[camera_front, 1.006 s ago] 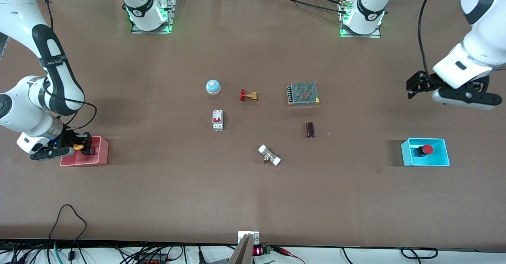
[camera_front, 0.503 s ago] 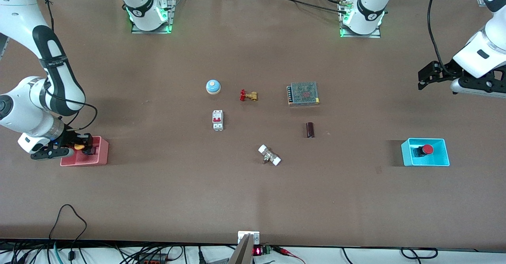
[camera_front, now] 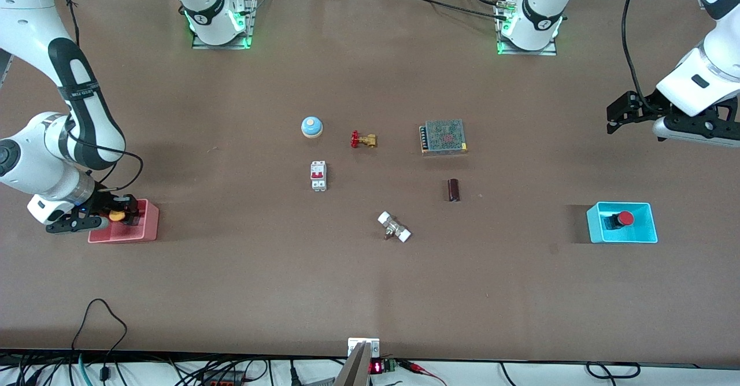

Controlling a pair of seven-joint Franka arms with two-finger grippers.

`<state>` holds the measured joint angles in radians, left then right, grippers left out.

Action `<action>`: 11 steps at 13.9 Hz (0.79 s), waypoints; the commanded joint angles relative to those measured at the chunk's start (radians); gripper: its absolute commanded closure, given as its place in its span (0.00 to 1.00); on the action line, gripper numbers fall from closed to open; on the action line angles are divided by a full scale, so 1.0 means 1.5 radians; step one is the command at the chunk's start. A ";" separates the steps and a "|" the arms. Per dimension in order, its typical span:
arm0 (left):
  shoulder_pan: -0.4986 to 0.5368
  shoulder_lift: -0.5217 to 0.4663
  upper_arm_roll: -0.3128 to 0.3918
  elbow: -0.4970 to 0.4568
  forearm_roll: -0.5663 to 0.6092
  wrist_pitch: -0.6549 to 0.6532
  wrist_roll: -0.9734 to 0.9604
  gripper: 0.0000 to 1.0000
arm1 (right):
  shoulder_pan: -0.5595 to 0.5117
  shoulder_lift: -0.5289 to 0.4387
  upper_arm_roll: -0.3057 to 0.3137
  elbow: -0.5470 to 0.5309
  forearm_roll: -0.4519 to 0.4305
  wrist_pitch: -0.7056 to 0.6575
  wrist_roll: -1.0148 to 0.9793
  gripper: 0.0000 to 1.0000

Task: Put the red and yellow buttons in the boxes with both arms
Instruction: 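Lower the yellow button into the pink box and open the right gripper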

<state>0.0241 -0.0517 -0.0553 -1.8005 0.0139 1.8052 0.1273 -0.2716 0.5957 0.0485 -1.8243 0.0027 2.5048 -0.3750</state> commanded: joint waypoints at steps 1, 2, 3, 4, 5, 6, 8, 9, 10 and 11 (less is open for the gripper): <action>-0.002 0.013 0.000 0.026 -0.012 -0.021 0.000 0.00 | -0.002 0.004 0.003 0.005 0.009 -0.003 0.005 0.38; -0.001 0.015 -0.001 0.026 -0.012 -0.021 -0.007 0.00 | -0.001 0.003 0.003 0.005 0.009 -0.003 0.005 0.33; -0.001 0.018 0.000 0.026 -0.012 -0.020 -0.009 0.00 | 0.000 0.001 0.003 0.005 0.009 -0.004 0.004 0.24; 0.000 0.021 0.000 0.029 -0.012 -0.020 -0.009 0.00 | 0.002 -0.004 0.003 0.005 0.009 -0.004 0.003 0.18; 0.001 0.021 0.000 0.032 -0.012 -0.023 -0.009 0.00 | 0.003 -0.018 0.004 0.005 0.009 -0.010 0.003 0.11; 0.001 0.022 0.000 0.033 -0.012 -0.023 -0.009 0.00 | 0.003 -0.031 0.004 0.005 0.009 -0.031 0.003 0.04; 0.000 0.022 -0.001 0.034 -0.012 -0.023 -0.009 0.00 | 0.004 -0.068 0.010 0.005 0.009 -0.082 0.004 0.00; 0.000 0.023 0.000 0.036 -0.012 -0.023 -0.009 0.00 | 0.006 -0.083 0.012 0.005 0.010 -0.111 0.007 0.00; 0.000 0.023 -0.001 0.036 -0.013 -0.022 -0.009 0.00 | 0.011 -0.104 0.013 0.005 0.009 -0.137 0.007 0.00; 0.000 0.023 -0.001 0.036 -0.012 -0.023 -0.009 0.00 | 0.018 -0.127 0.013 0.005 0.010 -0.161 0.007 0.00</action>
<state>0.0241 -0.0315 -0.0553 -1.7808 0.0139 1.7975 0.1195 -0.2594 0.4831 0.0627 -1.7999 0.0027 2.3347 -0.3741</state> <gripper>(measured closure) 0.000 0.000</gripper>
